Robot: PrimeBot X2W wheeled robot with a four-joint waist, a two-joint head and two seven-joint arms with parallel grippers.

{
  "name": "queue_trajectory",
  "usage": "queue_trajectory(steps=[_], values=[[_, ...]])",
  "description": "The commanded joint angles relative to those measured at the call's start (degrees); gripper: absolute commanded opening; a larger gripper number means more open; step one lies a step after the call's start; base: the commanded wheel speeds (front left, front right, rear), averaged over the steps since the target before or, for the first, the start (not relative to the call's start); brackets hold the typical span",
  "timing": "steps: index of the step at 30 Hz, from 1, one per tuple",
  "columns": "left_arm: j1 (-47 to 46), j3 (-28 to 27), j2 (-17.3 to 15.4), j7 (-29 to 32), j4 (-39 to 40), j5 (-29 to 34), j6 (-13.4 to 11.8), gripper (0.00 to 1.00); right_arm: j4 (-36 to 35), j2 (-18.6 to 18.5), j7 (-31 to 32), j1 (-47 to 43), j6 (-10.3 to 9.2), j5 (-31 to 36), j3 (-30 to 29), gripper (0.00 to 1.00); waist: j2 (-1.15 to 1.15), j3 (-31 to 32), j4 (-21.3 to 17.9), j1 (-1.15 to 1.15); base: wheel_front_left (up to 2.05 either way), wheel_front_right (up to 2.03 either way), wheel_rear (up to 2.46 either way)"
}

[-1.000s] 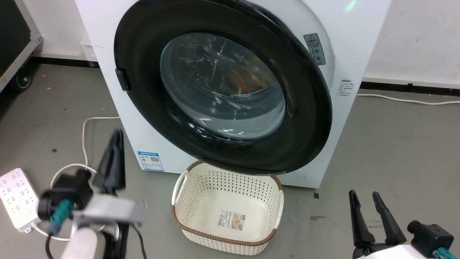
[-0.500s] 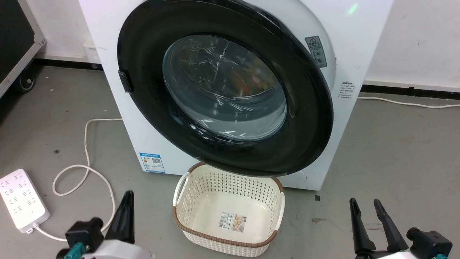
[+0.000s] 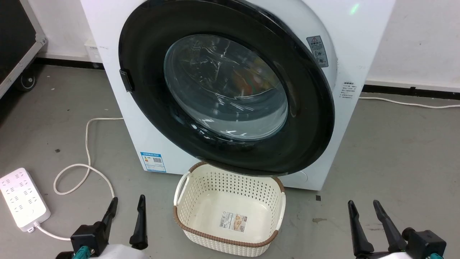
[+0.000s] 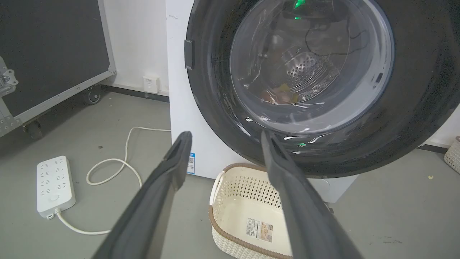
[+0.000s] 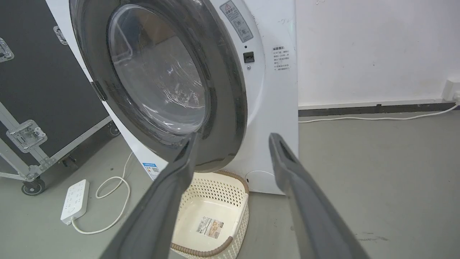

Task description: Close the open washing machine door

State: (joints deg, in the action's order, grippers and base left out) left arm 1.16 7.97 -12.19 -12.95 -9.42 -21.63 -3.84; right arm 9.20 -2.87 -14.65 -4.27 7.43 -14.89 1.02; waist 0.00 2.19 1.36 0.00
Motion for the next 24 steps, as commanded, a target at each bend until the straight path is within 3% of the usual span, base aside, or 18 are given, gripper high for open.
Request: queue_trajectory(steps=[1, 3, 4, 5, 6, 16, 24], values=[[-0.6, 0.2, -0.5, -0.5, 0.4, 0.6, -0.3, 1.00, -0.1, 0.0, 0.2, -0.5, 0.06, 0.6, -0.2, 1.00, 0.00, 0.0, 0.0, 0.00, 0.00, 0.00, 0.00], [-0.7, 0.4, -0.7, -0.7, 0.7, 1.3, -0.5, 1.00, -0.4, 0.0, 0.7, -0.4, 0.06, 1.5, -0.3, 1.00, 0.00, -0.1, 0.1, 0.00, 0.00, 0.00, 0.00], [-0.8, 0.4, -0.7, -0.8, 0.9, 1.5, -0.7, 1.00, -0.6, 0.0, 1.0, -0.4, 0.06, 1.6, -0.3, 0.77, 0.00, -0.1, 0.1, 0.00, 0.00, 0.00, 0.00], [-0.8, 0.4, -0.8, -1.0, 1.1, 1.8, -0.9, 1.00, -0.9, 0.0, 1.3, -0.4, 0.06, 1.8, -0.4, 0.29, 0.00, -0.2, 0.2, 0.00, 0.00, 0.00, 0.00], [-0.9, 0.4, -0.8, -1.1, 1.4, 2.0, -1.0, 1.00, -1.0, 0.0, 1.8, -0.4, 0.06, 1.9, -0.4, 0.00, 0.00, -0.3, 0.3, 0.00, 0.00, 0.00, 0.00], [-2.0, 0.7, -0.3, -1.7, 4.5, 3.5, -1.8, 1.00, -1.7, 0.0, 7.4, 4.5, 0.06, 3.6, 0.4, 0.00, 0.00, -2.7, 1.7, 0.00, 0.00, 0.00, 0.00], [-4.0, 1.3, 1.5, -2.0, 6.5, 4.2, -1.7, 1.00, 4.4, 0.0, 8.3, 16.1, 0.06, 5.6, -1.5, 0.00, 0.00, -8.9, 3.3, 0.00, 0.00, 0.00, 0.00]])
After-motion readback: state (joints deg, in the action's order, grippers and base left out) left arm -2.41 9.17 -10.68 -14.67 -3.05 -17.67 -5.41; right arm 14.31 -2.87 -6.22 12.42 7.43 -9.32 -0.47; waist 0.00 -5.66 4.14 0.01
